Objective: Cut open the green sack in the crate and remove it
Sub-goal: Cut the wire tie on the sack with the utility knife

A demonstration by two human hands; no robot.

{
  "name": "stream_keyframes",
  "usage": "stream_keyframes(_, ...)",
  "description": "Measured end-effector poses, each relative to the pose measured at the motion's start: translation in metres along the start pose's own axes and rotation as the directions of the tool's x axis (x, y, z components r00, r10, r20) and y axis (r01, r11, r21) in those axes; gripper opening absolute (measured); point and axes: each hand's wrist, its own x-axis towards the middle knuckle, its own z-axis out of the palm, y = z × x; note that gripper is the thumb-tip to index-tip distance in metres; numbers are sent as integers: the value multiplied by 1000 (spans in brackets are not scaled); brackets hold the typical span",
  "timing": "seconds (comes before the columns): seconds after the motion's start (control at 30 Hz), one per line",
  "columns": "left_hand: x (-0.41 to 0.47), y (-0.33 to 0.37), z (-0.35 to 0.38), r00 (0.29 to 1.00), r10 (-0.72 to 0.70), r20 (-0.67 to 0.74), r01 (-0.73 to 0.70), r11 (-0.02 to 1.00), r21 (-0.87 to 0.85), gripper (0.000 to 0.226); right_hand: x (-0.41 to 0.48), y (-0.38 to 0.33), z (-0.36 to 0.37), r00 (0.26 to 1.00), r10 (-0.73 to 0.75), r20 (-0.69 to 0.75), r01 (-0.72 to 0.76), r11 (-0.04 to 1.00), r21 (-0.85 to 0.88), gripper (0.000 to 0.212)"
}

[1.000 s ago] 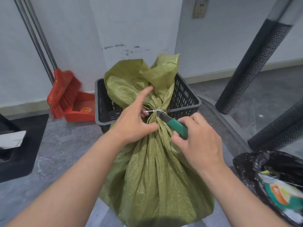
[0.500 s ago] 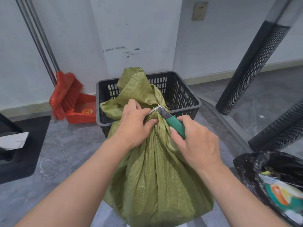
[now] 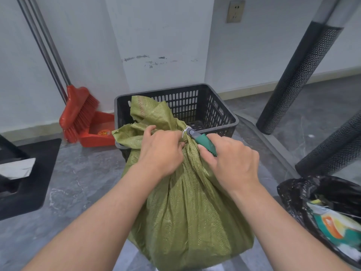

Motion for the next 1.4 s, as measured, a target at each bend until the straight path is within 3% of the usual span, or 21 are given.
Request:
stream_keyframes(0.3, -3, 2, -5, 1000, -10, -5, 10, 1000, -22, 18, 0, -3, -6, 1000, 7, 4, -7, 1000, -11, 38)
stream_keyframes(0.57, -5, 9, -14, 996, 18, 88, -30, 989, 142, 17, 5, -13, -13, 990, 101, 99, -103, 995, 15, 36)
stream_keyframes(0.7, -23, 5, -8, 956, 26, 293, -100, 965, 242, 21, 25, 19, -31, 938, 335, -89, -323, 938, 129, 38)
stream_keyframes(1.1, -22, -11, -5, 992, 12, 123, -5, 998, -57, 25, 14, 6, -14, 948, 317, -4, -298, 898, 324, 38)
stream_keyframes(1.23, -24, -14, -6, 993, -66, 98, 90, 960, -266, 28, 15, 5, -13, 939, 344, -12, -312, 865, 393, 38)
stream_keyframes(1.4, -21, -16, -5, 996, -51, 78, 82, 879, -470, 21, 13, 7, -12, 933, 360, -19, -322, 855, 406, 34)
